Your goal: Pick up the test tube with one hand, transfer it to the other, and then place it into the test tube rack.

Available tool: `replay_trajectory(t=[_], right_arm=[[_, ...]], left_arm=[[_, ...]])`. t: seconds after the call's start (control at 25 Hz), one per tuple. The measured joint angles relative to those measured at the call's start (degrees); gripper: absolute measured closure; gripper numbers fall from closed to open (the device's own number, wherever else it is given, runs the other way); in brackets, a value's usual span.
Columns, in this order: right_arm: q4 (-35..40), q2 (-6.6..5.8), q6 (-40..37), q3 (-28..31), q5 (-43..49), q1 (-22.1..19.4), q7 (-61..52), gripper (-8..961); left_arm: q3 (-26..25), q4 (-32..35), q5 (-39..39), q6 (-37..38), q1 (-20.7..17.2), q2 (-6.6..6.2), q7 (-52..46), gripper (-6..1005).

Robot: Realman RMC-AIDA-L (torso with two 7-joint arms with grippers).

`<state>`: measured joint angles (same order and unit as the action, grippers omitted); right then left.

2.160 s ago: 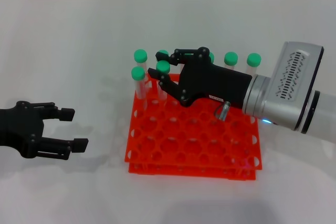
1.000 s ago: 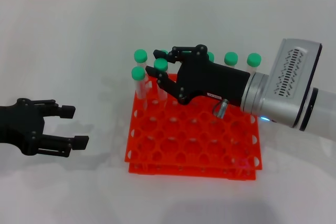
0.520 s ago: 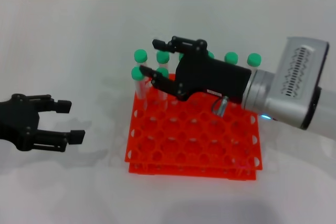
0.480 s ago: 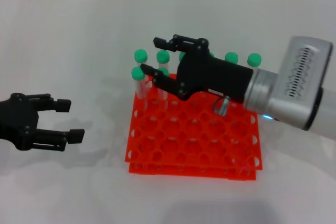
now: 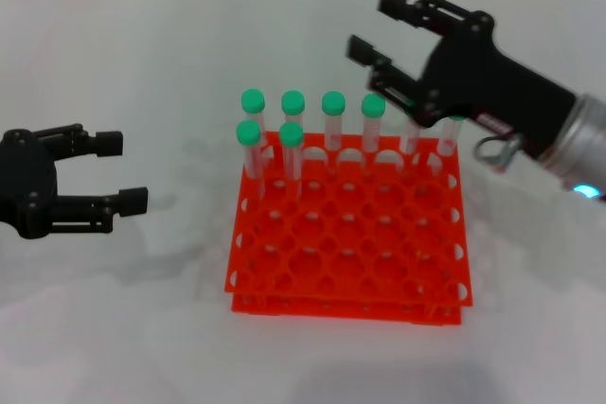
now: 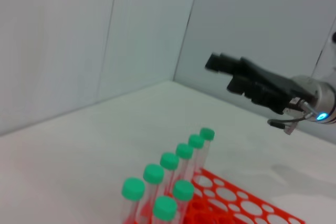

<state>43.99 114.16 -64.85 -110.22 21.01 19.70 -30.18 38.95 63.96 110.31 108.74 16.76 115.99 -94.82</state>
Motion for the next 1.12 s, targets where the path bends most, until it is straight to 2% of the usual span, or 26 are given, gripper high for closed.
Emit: replay_trajectory(t=[0.12,0.16,0.2,0.24,0.28,0.32,0.36,0.48,0.6,0.64,0.72,1.12], right_arm=[[0.8,-1.97,-1.4,7.3,10.2,-1.0,-11.9,443],[1.2,-3.24,-3.7,11.8,15.8,-1.7,-17.9,443],[1.2,-3.24,-3.7,11.8,15.8,-1.7,-17.9,444],[1.3,-3.99,-5.3,14.2,19.1,-2.2,-21.0,444],[1.4,-4.67,-7.4,17.3,23.3,-2.6,-24.5,445],[1.5,-5.89,-11.5,23.3,31.6,-3.0,-31.0,445],[1.5,-5.89,-11.5,23.3,31.6,-3.0,-31.0,446],[2.4,-6.69,-18.0,32.3,45.0,-3.1,-37.7,447],[3.5,-6.19,-21.6,38.5,53.6,-3.1,-40.0,448],[3.5,-6.19,-21.6,38.5,53.6,-3.1,-40.0,449],[5.8,-5.35,-23.2,41.6,61.7,-3.2,-41.4,449],[7.2,-4.24,-23.6,42.3,68.4,-2.4,-45.5,452]], left_arm=[[-0.7,-0.6,-0.5,0.1,0.3,0.26,0.5,109],[-0.8,-0.9,-0.5,0.2,0.7,0.51,0.8,109],[-0.7,-1.1,-0.5,0.2,1.0,0.69,0.9,109],[-0.7,-1.4,-0.5,0.2,1.3,0.90,1.0,108],[-0.8,-1.7,-0.6,0.1,1.7,1.16,1.1,108],[-0.8,-2.2,-0.8,0.1,2.0,1.36,1.3,108],[-0.8,-2.7,-1.0,0.1,2.3,1.42,1.4,107],[-0.8,-4.5,-1.7,0.0,3.1,1.51,1.9,107],[-0.8,-6.1,-1.9,-0.1,3.8,1.73,2.7,108],[-0.7,-6.6,-1.9,-0.2,4.0,1.83,2.9,108],[-0.7,-7.1,-1.8,-0.3,4.2,1.95,2.9,108],[-0.5,-8.0,-0.4,-0.6,4.3,2.00,2.7,109]])
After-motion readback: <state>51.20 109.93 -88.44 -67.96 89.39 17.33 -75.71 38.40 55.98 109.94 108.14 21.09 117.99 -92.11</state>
